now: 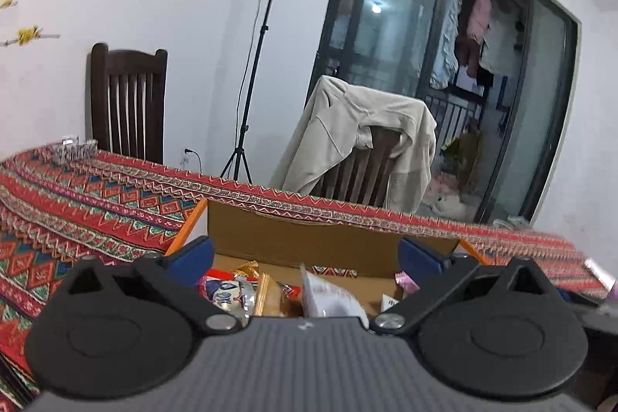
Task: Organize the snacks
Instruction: 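Carry both packets into the cardboard box and open both tools, then move both open tools back to the snack pile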
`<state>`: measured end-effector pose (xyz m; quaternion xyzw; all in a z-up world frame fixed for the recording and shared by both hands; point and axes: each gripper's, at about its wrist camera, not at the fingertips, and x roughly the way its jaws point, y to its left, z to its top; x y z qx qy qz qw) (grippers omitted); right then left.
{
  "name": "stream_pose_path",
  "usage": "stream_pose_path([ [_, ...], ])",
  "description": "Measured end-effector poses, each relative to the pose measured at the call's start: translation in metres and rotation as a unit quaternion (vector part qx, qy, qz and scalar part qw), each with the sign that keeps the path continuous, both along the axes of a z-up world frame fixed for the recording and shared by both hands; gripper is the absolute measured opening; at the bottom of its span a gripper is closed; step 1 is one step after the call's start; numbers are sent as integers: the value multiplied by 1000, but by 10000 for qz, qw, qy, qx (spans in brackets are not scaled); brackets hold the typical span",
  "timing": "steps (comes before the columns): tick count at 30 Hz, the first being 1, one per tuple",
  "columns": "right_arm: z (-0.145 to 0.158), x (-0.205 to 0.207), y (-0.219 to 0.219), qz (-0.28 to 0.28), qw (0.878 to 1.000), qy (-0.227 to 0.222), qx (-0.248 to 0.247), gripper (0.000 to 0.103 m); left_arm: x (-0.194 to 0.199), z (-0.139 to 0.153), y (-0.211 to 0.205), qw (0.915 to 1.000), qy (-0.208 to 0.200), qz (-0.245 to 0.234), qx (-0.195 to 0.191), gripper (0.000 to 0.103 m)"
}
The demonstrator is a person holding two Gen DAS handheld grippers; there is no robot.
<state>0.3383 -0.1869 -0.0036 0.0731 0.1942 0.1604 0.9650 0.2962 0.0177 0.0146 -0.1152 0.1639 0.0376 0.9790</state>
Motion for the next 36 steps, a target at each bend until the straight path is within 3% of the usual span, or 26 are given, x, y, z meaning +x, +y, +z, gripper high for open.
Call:
stream_pose_path([
  [7,-1,0,2,-5,10000,25,-68,103,3,-1,3,9998,130,146,-31,103],
  [16,12,-6,0,-127,9998,-46,-162,103,-5,17,0,10000,-6,84,16,103],
  [26,40,-41,-22,-307,9992,-167,-215,103,-40,42,2,9993,-4,312,206,103],
  [36,40,-104,-52,-270,9989,-80,-377,103,-91,35,-14,9981,393,246,414,103],
])
